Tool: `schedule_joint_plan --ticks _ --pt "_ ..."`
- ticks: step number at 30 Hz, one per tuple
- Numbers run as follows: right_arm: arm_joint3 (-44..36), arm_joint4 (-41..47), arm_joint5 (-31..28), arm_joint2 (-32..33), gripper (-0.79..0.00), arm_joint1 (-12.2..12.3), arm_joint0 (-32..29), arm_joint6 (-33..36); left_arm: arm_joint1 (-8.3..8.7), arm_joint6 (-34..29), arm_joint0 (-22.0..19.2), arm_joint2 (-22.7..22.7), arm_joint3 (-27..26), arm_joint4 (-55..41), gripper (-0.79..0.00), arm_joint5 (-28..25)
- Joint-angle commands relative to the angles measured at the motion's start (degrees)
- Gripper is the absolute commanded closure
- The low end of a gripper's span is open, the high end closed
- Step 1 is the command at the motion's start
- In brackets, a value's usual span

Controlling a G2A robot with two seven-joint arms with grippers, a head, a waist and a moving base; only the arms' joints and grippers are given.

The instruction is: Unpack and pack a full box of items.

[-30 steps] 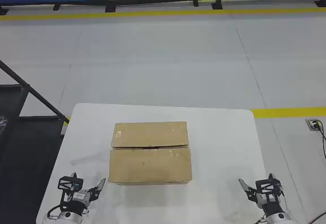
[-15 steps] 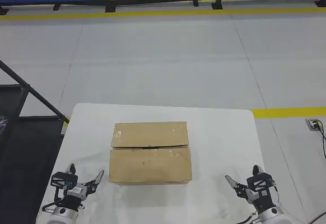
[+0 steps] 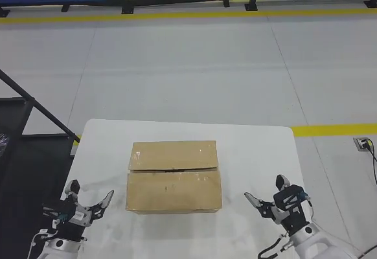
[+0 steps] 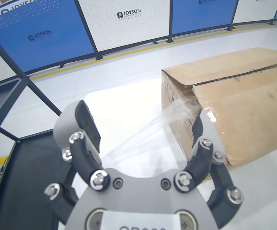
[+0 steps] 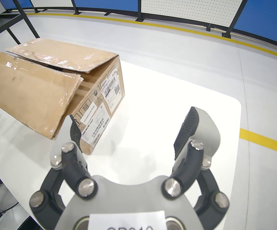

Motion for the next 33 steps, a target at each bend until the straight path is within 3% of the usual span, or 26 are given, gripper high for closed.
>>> schedule_joint_plan --ticks 1,3,7,9,12,15,22,33 --pt "0.0 0.0 0.0 0.0 -0.785 0.0 0.0 0.0 0.00 0.0 0.0 0.0 0.0 0.0 -0.785 0.0" --pt "-0.3 -0.5 -1.2 -0.7 -0.785 0.0 0.2 -0.1 -0.02 -0.1 -0.1 0.1 0.0 -0.3 -0.785 0.1" --pt "2.6 13.6 -13.5 -3.1 -0.785 0.0 5.3 1.7 -0.25 -3.2 -3.3 0.8 1.0 -5.4 -0.785 -0.8" --pt "5.3 19.2 -17.7 -4.3 -0.785 0.0 9.4 3.8 -0.25 -3.4 -5.2 0.5 2.8 -5.8 -0.785 -0.7" --pt "11.1 29.2 -21.3 -6.2 -0.785 -0.1 15.7 8.3 -0.14 -3.3 -7.7 0.7 5.8 -8.6 -0.785 -5.5" --pt "16.4 38.2 -22.7 -8.1 -0.785 -0.1 21.9 14.9 0.05 -2.5 -9.4 0.6 8.1 -8.6 -0.785 -9.1" --pt "25.1 44.8 -20.4 -11.8 -0.785 -0.3 31.0 24.8 0.18 -0.6 -10.3 0.5 10.0 -9.8 -0.785 -13.3" --pt "30.0 58.9 -26.4 -14.9 -0.785 0.2 35.3 37.0 -0.09 -1.7 -11.3 2.2 9.1 -9.6 -0.785 -11.5"
